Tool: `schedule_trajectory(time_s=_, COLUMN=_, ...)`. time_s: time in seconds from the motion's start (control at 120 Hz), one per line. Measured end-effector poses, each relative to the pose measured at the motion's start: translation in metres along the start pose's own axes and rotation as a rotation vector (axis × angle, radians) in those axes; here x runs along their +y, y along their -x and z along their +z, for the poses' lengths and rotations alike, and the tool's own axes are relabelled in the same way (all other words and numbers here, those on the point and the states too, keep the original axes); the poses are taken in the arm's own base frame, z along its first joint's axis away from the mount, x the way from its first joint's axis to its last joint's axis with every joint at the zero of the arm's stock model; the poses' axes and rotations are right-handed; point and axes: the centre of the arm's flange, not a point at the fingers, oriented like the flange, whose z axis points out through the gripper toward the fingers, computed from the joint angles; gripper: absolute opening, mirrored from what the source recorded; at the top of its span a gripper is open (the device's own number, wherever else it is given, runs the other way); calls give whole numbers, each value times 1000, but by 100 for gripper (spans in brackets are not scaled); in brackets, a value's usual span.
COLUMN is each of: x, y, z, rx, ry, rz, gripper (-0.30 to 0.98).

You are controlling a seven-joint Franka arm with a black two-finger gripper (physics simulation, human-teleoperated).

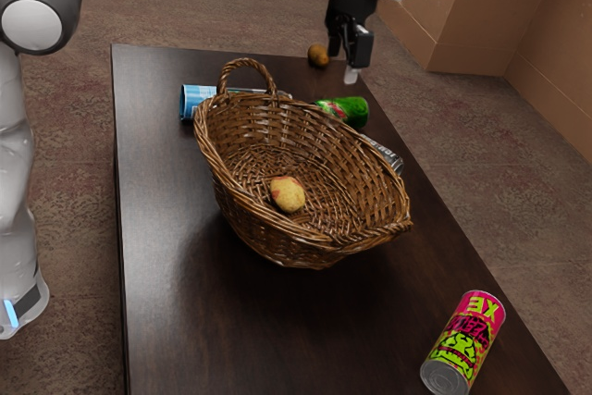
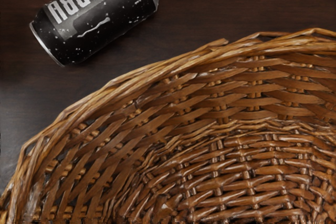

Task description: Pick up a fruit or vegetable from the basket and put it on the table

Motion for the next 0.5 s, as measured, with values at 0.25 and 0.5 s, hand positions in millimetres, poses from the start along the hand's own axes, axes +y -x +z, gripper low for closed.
schedule_trajectory(time_s=0.25, x=-3, y=20, z=-84, rx=126, ry=-2, rz=-16, gripper=69)
schedule_trajectory(time_s=0.5, x=48, y=-20, z=-33, rx=33, ry=-6, rz=79, gripper=69)
